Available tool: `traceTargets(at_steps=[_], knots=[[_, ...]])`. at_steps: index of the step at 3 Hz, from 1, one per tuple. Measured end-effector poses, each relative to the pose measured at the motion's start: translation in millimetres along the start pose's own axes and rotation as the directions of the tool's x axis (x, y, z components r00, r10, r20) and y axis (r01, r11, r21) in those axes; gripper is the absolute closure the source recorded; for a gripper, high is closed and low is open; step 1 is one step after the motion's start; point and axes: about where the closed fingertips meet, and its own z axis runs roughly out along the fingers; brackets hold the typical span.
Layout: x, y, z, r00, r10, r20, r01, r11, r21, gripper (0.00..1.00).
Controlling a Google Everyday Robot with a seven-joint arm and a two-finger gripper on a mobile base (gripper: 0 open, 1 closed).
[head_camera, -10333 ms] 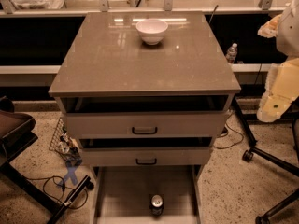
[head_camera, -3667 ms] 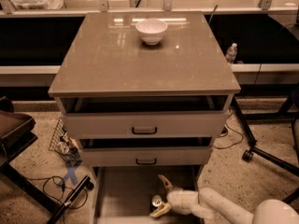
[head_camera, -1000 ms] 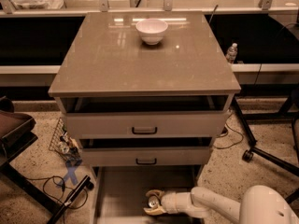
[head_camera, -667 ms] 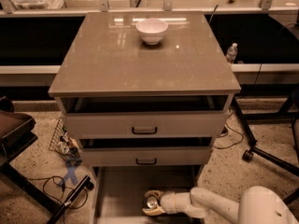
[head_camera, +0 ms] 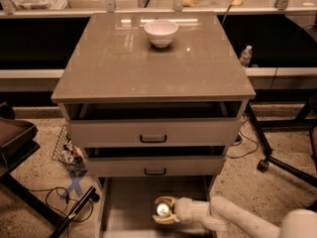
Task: Pick pepsi can from bottom drawer and place on counter
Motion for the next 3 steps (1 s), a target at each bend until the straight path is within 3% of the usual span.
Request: traceTargets(at_steps=[1, 2, 3], knots=[[-46, 12, -23, 1.0, -0.008, 0.022, 0.008, 0.9998, 0.02, 1.0], [-112, 29, -67, 1.0, 0.016, 0.002, -0.016, 0.9987, 0.049, 1.0], [-163, 26, -99, 0.999, 0.025, -0.04, -0.022, 0.9979, 0.061, 1.0]])
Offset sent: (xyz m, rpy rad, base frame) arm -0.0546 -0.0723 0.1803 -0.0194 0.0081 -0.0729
